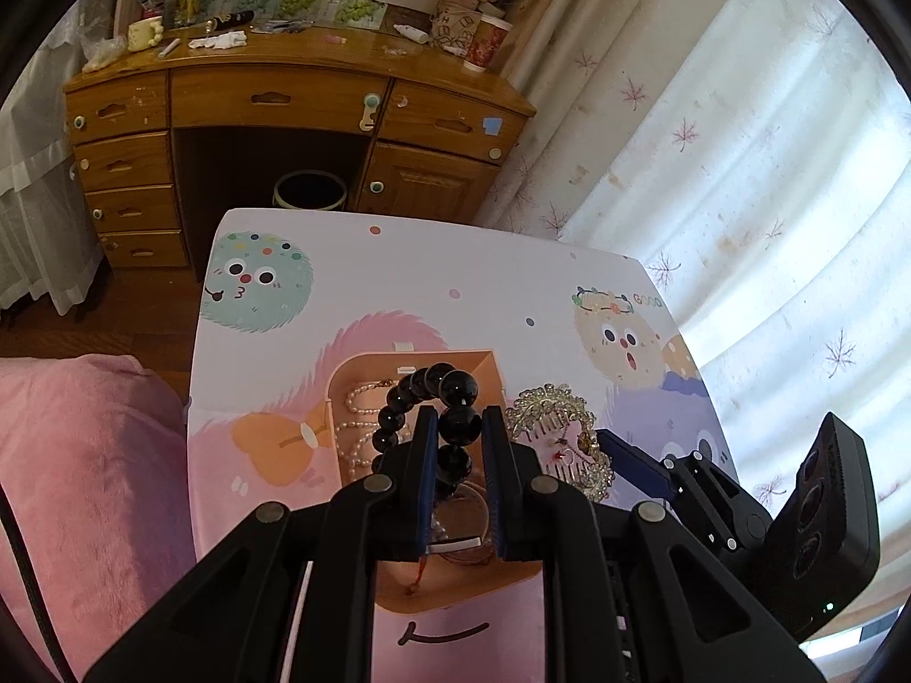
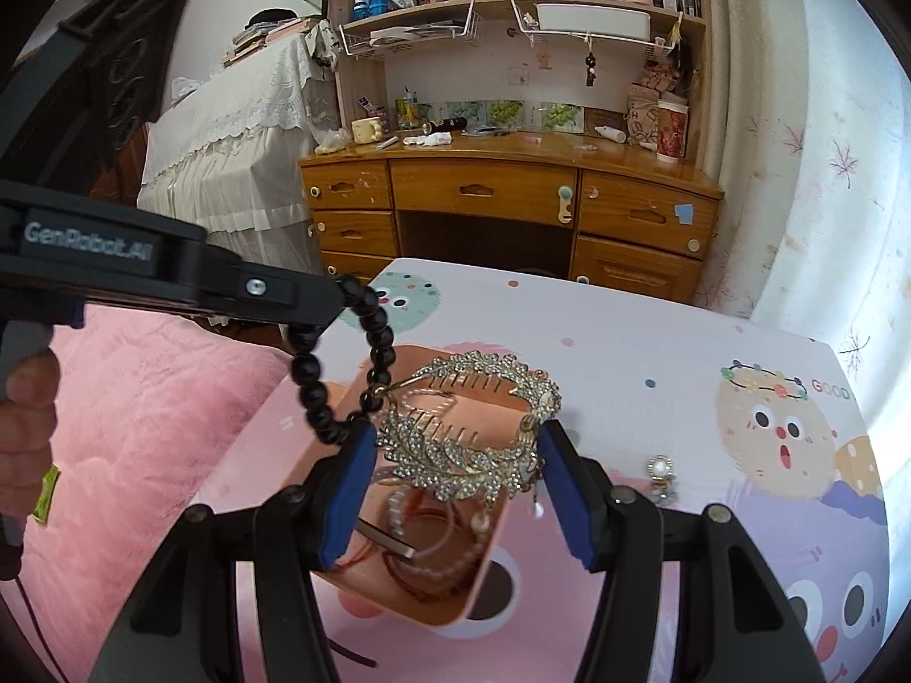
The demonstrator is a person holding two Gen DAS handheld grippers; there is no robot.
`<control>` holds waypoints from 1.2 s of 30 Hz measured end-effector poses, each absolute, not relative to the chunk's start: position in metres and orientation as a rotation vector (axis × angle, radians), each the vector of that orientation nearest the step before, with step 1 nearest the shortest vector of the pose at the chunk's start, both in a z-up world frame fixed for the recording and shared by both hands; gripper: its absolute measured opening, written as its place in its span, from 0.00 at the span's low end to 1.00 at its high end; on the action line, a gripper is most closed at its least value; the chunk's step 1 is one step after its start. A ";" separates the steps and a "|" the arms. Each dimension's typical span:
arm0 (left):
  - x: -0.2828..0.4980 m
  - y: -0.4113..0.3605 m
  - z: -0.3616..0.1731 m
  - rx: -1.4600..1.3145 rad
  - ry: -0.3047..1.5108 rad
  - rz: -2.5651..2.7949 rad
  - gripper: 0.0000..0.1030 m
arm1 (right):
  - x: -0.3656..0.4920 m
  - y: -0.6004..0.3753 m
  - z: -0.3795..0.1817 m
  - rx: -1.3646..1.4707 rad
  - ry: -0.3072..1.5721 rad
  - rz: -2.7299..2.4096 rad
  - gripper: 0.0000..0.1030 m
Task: Organize jewelry
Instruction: 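Carry the bracelet into the box with left tool while right tool drops the comb there, then grasp the small red-gem ring with left tool while right tool grasps blue flower charm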
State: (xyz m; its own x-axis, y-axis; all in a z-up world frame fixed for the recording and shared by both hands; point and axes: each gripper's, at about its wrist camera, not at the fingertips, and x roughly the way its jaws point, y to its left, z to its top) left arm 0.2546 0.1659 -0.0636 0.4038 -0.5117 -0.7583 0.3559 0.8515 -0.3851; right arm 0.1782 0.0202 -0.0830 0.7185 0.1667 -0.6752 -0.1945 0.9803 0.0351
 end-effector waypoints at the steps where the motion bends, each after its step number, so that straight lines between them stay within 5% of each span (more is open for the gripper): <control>1: 0.256 0.165 -0.064 -0.169 1.017 -0.563 0.13 | 0.179 0.023 -0.084 -0.037 0.749 0.202 0.57; 7: 0.264 0.163 -0.059 -0.159 0.996 -0.597 0.46 | 0.182 0.036 -0.095 -0.077 0.837 0.199 0.58; 14: 0.264 0.157 -0.061 -0.126 1.028 -0.579 0.53 | 0.176 0.029 -0.094 -0.079 0.851 0.180 0.58; 24: 0.244 0.128 -0.067 0.004 1.065 -0.504 0.79 | 0.164 -0.023 -0.097 0.067 0.934 0.141 0.58; 36: 0.209 0.054 -0.069 0.114 1.071 -0.345 0.80 | 0.164 -0.116 -0.086 0.208 1.014 0.128 0.58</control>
